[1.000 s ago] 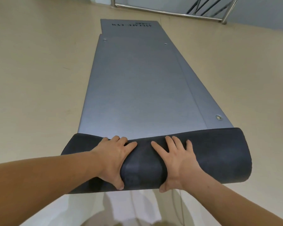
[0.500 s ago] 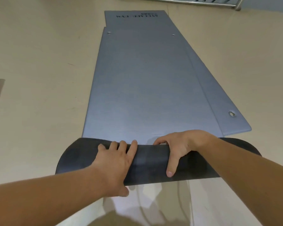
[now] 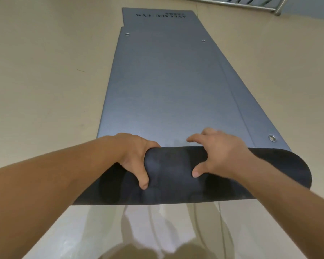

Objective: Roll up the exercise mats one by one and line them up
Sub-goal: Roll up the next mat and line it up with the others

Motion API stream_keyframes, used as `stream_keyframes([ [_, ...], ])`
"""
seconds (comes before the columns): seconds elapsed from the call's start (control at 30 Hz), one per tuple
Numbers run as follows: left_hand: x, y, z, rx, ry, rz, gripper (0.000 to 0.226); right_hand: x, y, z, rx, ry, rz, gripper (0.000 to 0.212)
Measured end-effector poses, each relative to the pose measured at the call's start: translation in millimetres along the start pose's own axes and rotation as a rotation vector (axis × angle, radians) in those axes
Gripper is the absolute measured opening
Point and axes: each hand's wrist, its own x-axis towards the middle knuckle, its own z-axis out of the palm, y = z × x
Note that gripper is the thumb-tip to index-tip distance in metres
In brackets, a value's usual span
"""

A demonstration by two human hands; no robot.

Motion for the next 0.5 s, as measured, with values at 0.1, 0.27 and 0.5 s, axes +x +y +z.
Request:
stream_keyframes([
  [0.1, 11, -11, -9, -0.120, -0.049, 0.026, 0.096, -29, -19, 27, -0.102, -0.084, 0.010, 0.106],
  [0.27, 8, -9, -9, 0.130, 0.128, -0.050, 0.133, -5, -28, 47, -0.263, -0.151, 0.042, 0.142],
  [0.5, -24, -3, 4, 0.340, 0.452, -0.128, 0.111, 47, -2, -14, -0.108, -0.174, -0.055, 0.139],
])
